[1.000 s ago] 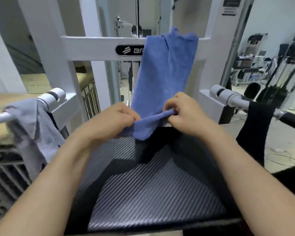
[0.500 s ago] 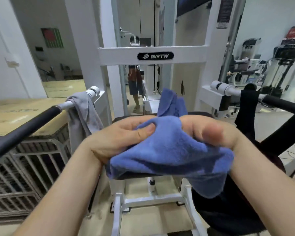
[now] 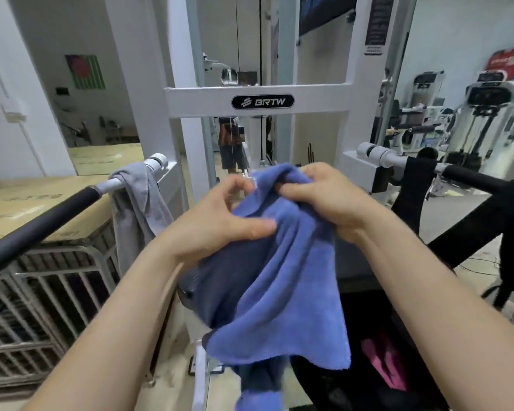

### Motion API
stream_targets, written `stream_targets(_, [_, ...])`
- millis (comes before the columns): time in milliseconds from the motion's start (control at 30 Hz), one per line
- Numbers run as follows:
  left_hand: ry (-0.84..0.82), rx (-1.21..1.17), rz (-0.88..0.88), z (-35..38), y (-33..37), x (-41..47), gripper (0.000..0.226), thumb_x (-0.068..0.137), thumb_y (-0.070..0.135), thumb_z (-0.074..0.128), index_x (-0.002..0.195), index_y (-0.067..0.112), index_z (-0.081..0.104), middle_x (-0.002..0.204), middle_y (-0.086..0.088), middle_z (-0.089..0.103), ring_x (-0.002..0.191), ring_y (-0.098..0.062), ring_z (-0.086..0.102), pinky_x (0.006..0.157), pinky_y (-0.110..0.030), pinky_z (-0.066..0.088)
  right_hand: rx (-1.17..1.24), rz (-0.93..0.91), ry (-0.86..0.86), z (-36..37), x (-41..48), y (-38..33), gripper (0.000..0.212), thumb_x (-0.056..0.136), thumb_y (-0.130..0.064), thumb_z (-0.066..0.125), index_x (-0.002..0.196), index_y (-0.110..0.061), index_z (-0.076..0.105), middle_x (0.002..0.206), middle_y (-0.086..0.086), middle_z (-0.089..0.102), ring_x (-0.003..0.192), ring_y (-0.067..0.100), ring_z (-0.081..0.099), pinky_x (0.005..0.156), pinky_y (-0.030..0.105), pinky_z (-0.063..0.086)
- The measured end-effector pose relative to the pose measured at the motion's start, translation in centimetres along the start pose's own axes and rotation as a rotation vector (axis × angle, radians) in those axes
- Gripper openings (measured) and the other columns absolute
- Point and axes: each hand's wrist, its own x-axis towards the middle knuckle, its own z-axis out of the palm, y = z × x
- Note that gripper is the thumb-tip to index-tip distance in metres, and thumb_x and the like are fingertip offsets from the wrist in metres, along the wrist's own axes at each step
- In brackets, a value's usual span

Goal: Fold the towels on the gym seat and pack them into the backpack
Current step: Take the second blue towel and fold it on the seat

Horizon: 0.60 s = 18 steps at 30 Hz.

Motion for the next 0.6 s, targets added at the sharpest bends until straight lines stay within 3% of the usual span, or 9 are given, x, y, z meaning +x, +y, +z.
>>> stream_targets(100, [-0.497,-0.003,-0.229,-0.5,-3.1,-2.4,0.016,0.067,0.019,0.082,0.080,0.019,0.073,0.062,0.004,0.065,0.051,-0.009,0.052,0.049,-0.020,0.042,0.162,0.040,0.164,-2.2,0.1,-0.2,0.010,0.091,-0.006,0.058,0.082,-0.004,0.063,0.072,0.008,0.060,0.063,0.013,0.057,0.059,0.023,0.046])
stream_targets(167, [-0.605,-0.007,-0.240,-1.1,-4.8,-4.0,0.030,0.071,0.038,0.081,0.078,0.009,0.074,0.064,-0.005,0.056,0.058,-0.015,0.041,0.052,-0.023,0.034,0.188,0.052,0.260,-3.3,0.3,-0.1,0.016,0.092,-0.006,0.055,0.077,-0.007,0.060,0.067,0.004,0.062,0.060,0.013,0.058,0.058,0.022,0.046])
stream_targets(233, [-0.485,-0.196,-0.219,-2.0,-4.7,-5.1,0.053,0.077,0.045,0.075,0.093,-0.005,0.067,0.085,-0.017,0.056,0.077,-0.026,0.044,0.066,-0.035,0.037,0.353,0.074,0.380,-4.6,0.3,0.4,0.020,0.093,-0.007,0.054,0.074,-0.010,0.060,0.058,-0.001,0.064,0.054,0.010,0.062,0.053,0.019,0.050])
stream_targets(267, [-0.345,-0.310,-0.182,-2.1,-3.9,-5.6,0.048,0.081,0.043,0.072,0.098,-0.002,0.066,0.089,-0.017,0.059,0.080,-0.026,0.049,0.068,-0.037,0.040,0.464,0.091,0.428,-5.0,0.1,0.5,0.019,0.093,-0.008,0.054,0.075,-0.011,0.061,0.058,-0.001,0.064,0.054,0.010,0.063,0.052,0.019,0.050])
stream_targets(333, [-0.038,-0.399,-0.089,-2.0,-2.3,-5.3,0.026,0.092,0.033,0.059,0.086,0.009,0.066,0.077,-0.005,0.062,0.067,-0.016,0.055,0.058,-0.026,0.043,0.620,0.101,0.492,-5.9,-0.2,0.9,0.022,0.092,-0.010,0.050,0.072,-0.012,0.059,0.055,-0.001,0.061,0.051,0.010,0.061,0.051,0.018,0.049])
stream_targets(400, [0.168,-0.282,-0.025,-1.7,-1.2,-4.2,0.030,0.099,0.026,0.047,0.073,0.016,0.056,0.062,0.004,0.053,0.052,-0.008,0.044,0.046,-0.021,0.034,0.616,0.088,0.539,-6.4,-0.4,1.5,0.023,0.090,-0.010,0.049,0.070,-0.013,0.058,0.052,-0.002,0.060,0.050,0.009,0.059,0.050,0.016,0.047])
stream_targets(467, [0.183,-0.051,0.006,-1.9,-0.7,-2.7,0.028,0.098,0.025,0.050,0.073,0.016,0.057,0.063,0.004,0.056,0.052,-0.006,0.045,0.046,-0.018,0.036,0.348,0.102,0.671,-7.3,0.3,2.9,0.008,0.083,-0.013,0.054,0.081,-0.012,0.062,0.067,0.000,0.064,0.062,0.010,0.061,0.054,0.019,0.047])
stream_targets(533, [0.072,0.360,-0.069,-3.2,-1.7,-1.1,0.027,0.093,0.034,0.058,0.079,0.013,0.067,0.067,0.004,0.063,0.059,-0.005,0.052,0.054,-0.018,0.042,-0.058,0.161,0.745,-8.5,1.1,5.2,0.028,0.076,-0.018,0.052,0.097,-0.006,0.066,0.088,0.005,0.064,0.080,0.018,0.059,0.061,0.025,0.043])
stream_targets(600, [-0.110,0.629,-0.280,-4.8,-4.2,-0.2,0.038,0.087,0.048,0.064,0.082,0.011,0.072,0.068,0.005,0.065,0.062,-0.005,0.055,0.060,-0.022,0.044,-0.302,0.250,0.803,-9.6,1.6,7.4,0.035,0.078,-0.023,0.047,0.098,-0.003,0.068,0.089,0.013,0.064,0.085,0.026,0.060,0.066,0.028,0.041])
